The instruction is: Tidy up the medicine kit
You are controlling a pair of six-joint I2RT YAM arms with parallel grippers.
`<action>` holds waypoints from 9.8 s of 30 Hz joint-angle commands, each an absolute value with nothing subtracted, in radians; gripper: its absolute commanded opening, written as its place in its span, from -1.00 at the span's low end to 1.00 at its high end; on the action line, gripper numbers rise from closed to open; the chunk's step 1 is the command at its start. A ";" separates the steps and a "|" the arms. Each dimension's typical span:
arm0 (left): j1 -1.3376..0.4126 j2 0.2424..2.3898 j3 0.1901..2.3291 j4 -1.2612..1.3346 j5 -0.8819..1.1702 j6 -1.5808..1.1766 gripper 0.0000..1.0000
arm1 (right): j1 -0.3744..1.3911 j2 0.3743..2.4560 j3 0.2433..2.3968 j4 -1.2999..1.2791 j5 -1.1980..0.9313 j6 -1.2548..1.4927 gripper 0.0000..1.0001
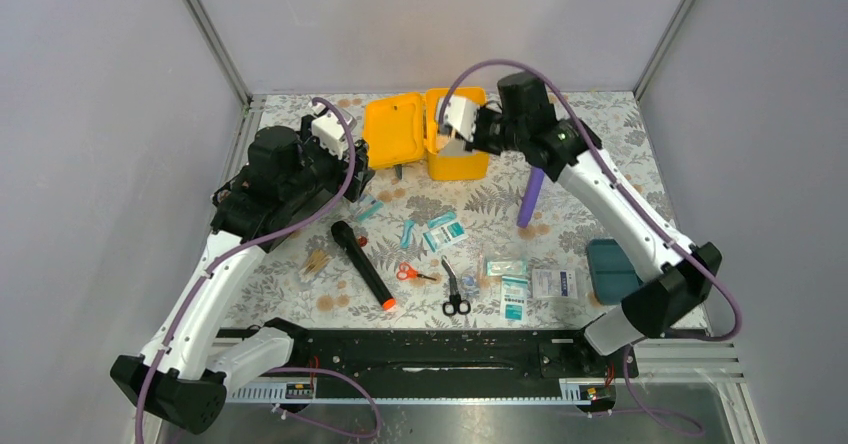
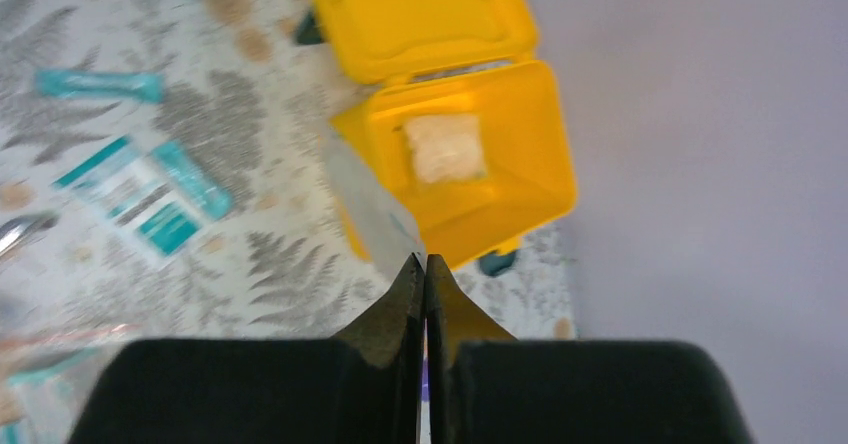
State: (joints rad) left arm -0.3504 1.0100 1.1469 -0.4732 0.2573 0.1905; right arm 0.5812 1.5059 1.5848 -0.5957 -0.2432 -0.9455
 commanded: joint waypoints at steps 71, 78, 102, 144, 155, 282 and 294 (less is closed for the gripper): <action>-0.386 1.056 1.381 -0.804 0.538 0.419 0.81 | 0.375 1.591 1.558 -0.348 -0.386 -0.242 0.55; -0.559 1.088 1.300 -0.845 0.436 0.635 0.98 | 0.370 1.281 1.133 -0.549 -0.581 -0.536 0.54; -0.583 1.140 1.240 -0.782 0.344 0.433 0.98 | 0.336 1.259 0.683 -0.828 -0.153 -1.197 0.99; -0.407 1.078 1.223 -0.724 0.377 0.291 0.98 | 0.392 2.123 2.047 -0.298 -0.140 0.156 0.06; -0.393 1.102 1.301 -0.856 0.291 0.377 0.98 | 0.447 2.323 2.240 -0.355 -0.006 0.273 0.03; -0.313 1.066 1.179 -0.722 0.438 0.258 0.98 | 0.502 2.153 2.084 -0.229 0.280 -0.040 -1.00; -0.279 1.079 1.190 -0.721 0.463 0.241 0.98 | 0.500 2.332 2.254 -0.340 0.490 0.055 -1.00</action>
State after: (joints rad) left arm -0.2859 1.0874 1.1748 -0.7441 0.4492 0.2459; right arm 0.5026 2.3188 2.1910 -0.3096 0.4210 -0.0223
